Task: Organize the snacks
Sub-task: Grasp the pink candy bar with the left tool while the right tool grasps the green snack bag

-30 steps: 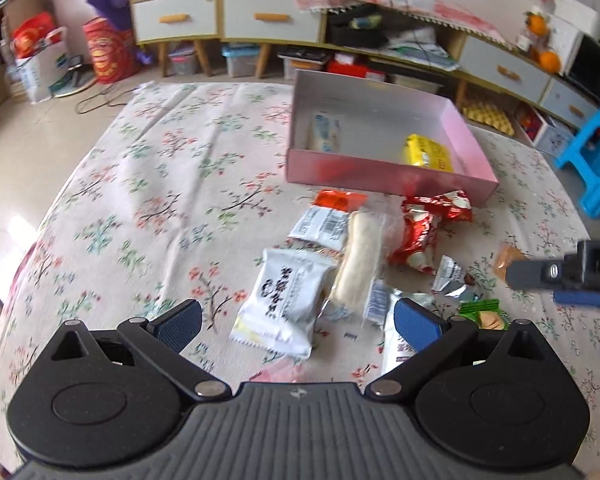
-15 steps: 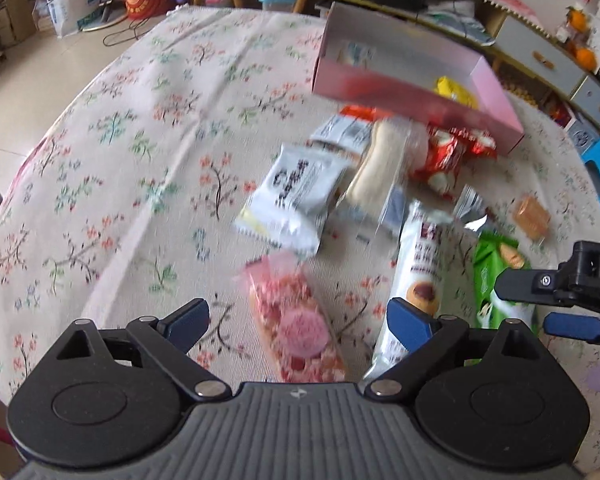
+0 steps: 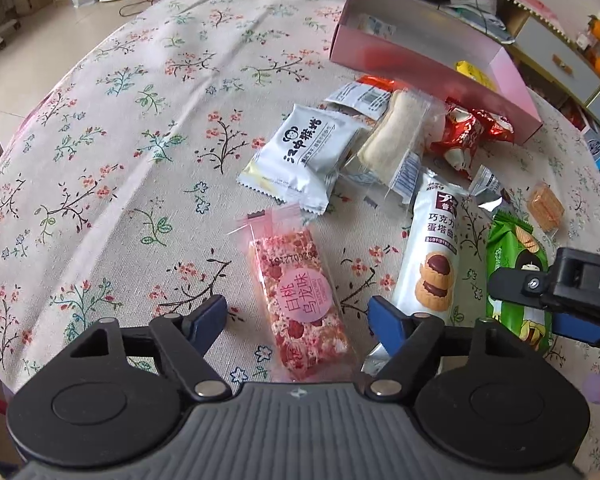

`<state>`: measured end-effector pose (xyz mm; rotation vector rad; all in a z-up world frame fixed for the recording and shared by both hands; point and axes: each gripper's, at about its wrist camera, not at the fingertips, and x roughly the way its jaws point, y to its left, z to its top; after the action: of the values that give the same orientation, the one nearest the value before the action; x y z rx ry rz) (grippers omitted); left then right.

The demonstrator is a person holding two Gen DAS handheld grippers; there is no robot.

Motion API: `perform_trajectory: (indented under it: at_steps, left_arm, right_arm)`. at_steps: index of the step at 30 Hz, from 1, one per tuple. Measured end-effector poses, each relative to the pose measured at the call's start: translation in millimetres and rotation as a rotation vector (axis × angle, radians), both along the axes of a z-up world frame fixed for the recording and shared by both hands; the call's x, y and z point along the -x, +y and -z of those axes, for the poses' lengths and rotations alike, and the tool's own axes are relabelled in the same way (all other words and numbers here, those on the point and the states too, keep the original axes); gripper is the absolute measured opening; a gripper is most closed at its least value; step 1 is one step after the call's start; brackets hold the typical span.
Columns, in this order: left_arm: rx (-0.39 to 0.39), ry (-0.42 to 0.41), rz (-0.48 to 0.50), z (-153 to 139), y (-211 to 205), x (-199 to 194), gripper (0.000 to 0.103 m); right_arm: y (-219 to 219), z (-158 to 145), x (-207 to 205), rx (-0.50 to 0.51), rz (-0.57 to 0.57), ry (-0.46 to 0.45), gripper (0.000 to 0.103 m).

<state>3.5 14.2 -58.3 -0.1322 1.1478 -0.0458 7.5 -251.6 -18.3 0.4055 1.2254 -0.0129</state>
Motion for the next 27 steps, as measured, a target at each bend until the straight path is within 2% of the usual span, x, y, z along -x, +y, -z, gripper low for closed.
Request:
perform_trajectory:
  at_steps: [2, 7, 11, 17, 27]
  left_arm:
    - [0.018, -0.002, -0.001, -1, 3, 1, 0.066]
    - [0.049, -0.003, 0.002, -4, 5, 2, 0.051]
    - [0.071, -0.003, 0.002, -5, 10, 1, 0.038]
    - [0.114, 0.002, -0.007, -7, 13, 2, 0.033]
    - [0.140, -0.032, 0.021, -16, 10, -1, 0.031]
  right_arm:
    - [3, 0, 0, 0.016, -0.008, -0.005, 0.089]
    - [7, 1, 0, 0.029, -0.025, -0.005, 0.077]
    - [6, 1, 0, 0.029, -0.023, -0.007, 0.064]
    - [3, 2, -1, 0.024, -0.014, -0.005, 0.047]
    - [-2, -7, 0, 0.004, 0.011, -0.039, 0.046]
